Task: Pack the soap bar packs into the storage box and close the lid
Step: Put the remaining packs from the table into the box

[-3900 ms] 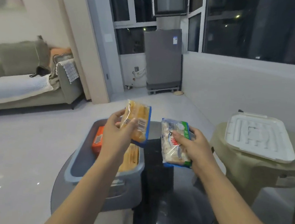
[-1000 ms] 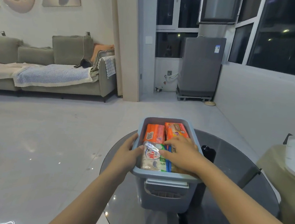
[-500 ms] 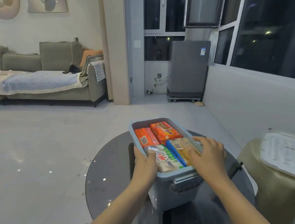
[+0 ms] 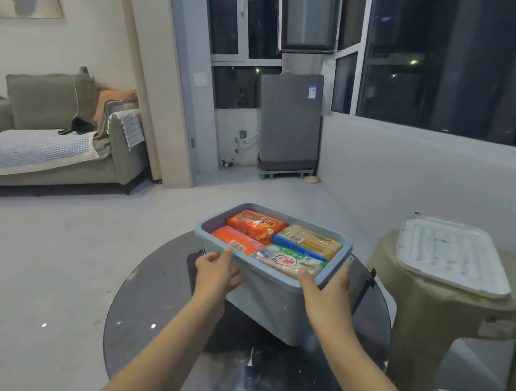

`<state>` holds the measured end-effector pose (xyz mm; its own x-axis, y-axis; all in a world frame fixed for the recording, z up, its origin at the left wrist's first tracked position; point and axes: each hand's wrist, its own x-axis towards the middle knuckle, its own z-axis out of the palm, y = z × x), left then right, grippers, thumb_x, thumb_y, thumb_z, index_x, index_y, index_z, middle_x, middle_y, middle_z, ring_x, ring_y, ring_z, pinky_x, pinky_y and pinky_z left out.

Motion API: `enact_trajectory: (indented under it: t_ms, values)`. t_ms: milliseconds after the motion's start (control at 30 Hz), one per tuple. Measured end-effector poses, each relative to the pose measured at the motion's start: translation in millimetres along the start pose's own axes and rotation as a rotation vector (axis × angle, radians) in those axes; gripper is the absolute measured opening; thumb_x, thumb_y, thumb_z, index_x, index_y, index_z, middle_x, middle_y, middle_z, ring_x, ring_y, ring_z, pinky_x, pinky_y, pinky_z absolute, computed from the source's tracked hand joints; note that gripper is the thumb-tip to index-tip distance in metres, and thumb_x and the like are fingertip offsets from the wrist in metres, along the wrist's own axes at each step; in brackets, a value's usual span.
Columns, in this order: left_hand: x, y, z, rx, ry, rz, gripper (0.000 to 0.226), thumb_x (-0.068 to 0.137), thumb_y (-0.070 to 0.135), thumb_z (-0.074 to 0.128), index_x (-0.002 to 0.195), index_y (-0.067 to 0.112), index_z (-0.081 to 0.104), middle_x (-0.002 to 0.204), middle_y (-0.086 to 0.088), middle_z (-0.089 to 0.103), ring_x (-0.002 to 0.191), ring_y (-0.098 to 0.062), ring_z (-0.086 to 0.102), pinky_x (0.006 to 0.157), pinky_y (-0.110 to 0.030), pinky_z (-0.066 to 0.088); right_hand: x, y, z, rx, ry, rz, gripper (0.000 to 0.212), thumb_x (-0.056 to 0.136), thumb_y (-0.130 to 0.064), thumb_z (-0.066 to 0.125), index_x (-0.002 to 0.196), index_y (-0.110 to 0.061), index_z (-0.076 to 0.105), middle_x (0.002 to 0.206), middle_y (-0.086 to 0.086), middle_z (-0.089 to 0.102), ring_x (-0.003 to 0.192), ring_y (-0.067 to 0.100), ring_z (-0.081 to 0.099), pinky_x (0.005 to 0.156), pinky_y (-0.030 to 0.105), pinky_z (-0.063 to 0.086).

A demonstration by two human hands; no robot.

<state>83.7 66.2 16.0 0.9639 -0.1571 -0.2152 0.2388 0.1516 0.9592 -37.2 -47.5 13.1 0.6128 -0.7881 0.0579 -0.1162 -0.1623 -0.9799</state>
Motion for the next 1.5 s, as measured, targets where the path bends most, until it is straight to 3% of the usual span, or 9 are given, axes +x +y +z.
enact_trajectory:
  t_ms: [267, 400, 500, 667, 833, 1033, 1200, 1367, 1500]
  values:
    - [39, 22, -25, -0.345, -0.036, -0.107, 0.014, 0.084, 0.015, 0.068, 0.091, 0.006, 0.06, 0.095, -0.01, 0.068, 0.083, -0.017, 0.067, 0.056, -0.023, 0.054, 16, 10, -4, 0.007, -0.055, -0.001, 0.075, 0.093, -0.034, 0.049, 0.149, -0.033, -0.001, 0.137, -0.001, 0.049, 0.117, 0.019, 0.052, 0.089, 0.036, 0.047]
    - [43, 19, -23, -0.255, -0.057, -0.069, 0.02, 0.087, 0.018, 0.066, 0.102, 0.006, 0.06, 0.095, -0.006, 0.067, 0.082, -0.013, 0.066, 0.056, -0.019, 0.052, 43, 12, -11, 0.036, -0.084, -0.023, 0.065, 0.094, -0.031, 0.046, 0.148, -0.035, 0.01, 0.125, -0.006, 0.052, 0.091, 0.006, 0.048, 0.074, 0.023, 0.044]
    - [41, 14, -19, -0.233, -0.023, -0.034, 0.024, 0.088, 0.02, 0.064, 0.106, 0.006, 0.056, 0.099, -0.008, 0.066, 0.084, -0.014, 0.065, 0.062, -0.021, 0.05, 69, 11, -17, 0.002, -0.131, -0.021, 0.059, 0.094, -0.03, 0.043, 0.147, -0.034, 0.017, 0.121, -0.009, 0.051, 0.086, 0.002, 0.049, 0.063, 0.016, 0.041]
    - [27, 7, -6, -0.336, 0.082, 0.028, 0.008, 0.089, 0.01, 0.059, 0.094, 0.007, 0.054, 0.1, -0.012, 0.06, 0.077, -0.015, 0.061, 0.054, -0.02, 0.057, 108, 6, -20, 0.022, -0.23, 0.023, 0.061, 0.088, -0.024, 0.046, 0.146, -0.03, 0.026, 0.126, -0.013, 0.045, 0.106, 0.008, 0.046, 0.081, 0.022, 0.041]
    - [13, 2, 0, -0.467, 0.091, 0.1, 0.02, 0.089, 0.0, 0.055, 0.108, 0.004, 0.05, 0.107, -0.016, 0.058, 0.076, -0.016, 0.061, 0.054, -0.018, 0.058, 141, 5, -14, 0.082, -0.346, 0.085, 0.071, 0.078, -0.015, 0.049, 0.145, -0.024, 0.029, 0.14, 0.006, 0.047, 0.116, 0.021, 0.053, 0.101, 0.037, 0.045]
    - [9, -2, 1, -0.442, 0.091, 0.128, 0.037, 0.089, 0.006, 0.058, 0.126, 0.003, 0.05, 0.113, -0.015, 0.062, 0.081, -0.018, 0.065, 0.057, -0.019, 0.059, 155, 3, -8, 0.151, -0.393, 0.103, 0.07, 0.076, -0.012, 0.049, 0.144, -0.021, 0.033, 0.135, 0.01, 0.052, 0.113, 0.022, 0.057, 0.101, 0.037, 0.046]
    - [6, -5, 1, -0.427, 0.07, 0.15, 0.026, 0.091, 0.011, 0.059, 0.115, 0.01, 0.05, 0.109, -0.01, 0.063, 0.086, -0.018, 0.067, 0.069, -0.026, 0.059, 151, 7, -13, 0.091, -0.341, 0.029, 0.05, 0.093, -0.03, 0.046, 0.142, -0.027, 0.036, 0.143, 0.004, 0.046, 0.123, 0.021, 0.049, 0.108, 0.04, 0.039]
    - [0, -8, 3, -0.46, 0.009, 0.074, 0.024, 0.092, 0.017, 0.058, 0.112, 0.006, 0.051, 0.097, -0.012, 0.064, 0.086, -0.022, 0.067, 0.083, -0.038, 0.054, 138, 10, -25, 0.039, -0.345, 0.002, 0.051, 0.093, -0.042, 0.047, 0.141, -0.029, 0.037, 0.141, 0.001, 0.048, 0.118, 0.02, 0.053, 0.1, 0.037, 0.046]
    - [-7, -18, 15, -0.42, -0.031, -0.003, 0.027, 0.092, 0.023, 0.058, 0.11, 0.005, 0.05, 0.098, -0.014, 0.062, 0.085, -0.024, 0.069, 0.07, -0.033, 0.055, 125, 10, -39, 0.03, -0.359, -0.025, 0.05, 0.092, -0.041, 0.05, 0.14, -0.029, 0.04, 0.131, -0.001, 0.055, 0.111, 0.016, 0.056, 0.088, 0.031, 0.05]
